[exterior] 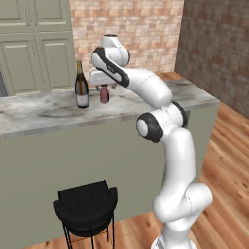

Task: Place the drinks on the dining counter in a tight cluster.

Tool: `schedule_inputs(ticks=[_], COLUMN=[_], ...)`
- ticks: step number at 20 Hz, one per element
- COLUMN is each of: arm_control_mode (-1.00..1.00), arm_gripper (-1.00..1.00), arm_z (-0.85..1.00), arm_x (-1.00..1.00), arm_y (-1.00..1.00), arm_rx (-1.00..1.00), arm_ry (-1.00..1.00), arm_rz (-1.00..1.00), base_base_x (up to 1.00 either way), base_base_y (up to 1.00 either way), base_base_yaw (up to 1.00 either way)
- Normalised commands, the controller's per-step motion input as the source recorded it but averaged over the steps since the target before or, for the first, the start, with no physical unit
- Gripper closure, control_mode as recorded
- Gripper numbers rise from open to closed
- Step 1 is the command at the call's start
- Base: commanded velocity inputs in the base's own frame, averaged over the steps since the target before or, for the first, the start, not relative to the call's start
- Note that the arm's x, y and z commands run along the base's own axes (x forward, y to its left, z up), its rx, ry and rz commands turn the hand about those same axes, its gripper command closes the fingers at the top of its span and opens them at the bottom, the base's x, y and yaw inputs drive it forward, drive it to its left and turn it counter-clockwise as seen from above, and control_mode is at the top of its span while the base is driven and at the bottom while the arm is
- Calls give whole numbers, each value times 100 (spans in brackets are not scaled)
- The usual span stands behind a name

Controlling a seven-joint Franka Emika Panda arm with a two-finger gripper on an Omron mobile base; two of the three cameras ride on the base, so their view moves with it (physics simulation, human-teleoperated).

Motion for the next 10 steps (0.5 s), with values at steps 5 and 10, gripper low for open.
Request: schedule_inputs(ticks=[5, 10], arm_control_mode=[-100, -100], arm_gripper=[-100, -100], arm_z=[40, 31], arm_x=[-44, -79], arm_y=[-26, -37], arm_rx=[1, 6], arm_ry=[-6, -12], arm_rz=[-1, -1], base_base_x=[0, 0], base_base_y=[0, 0], base_base_yaw=[0, 0])
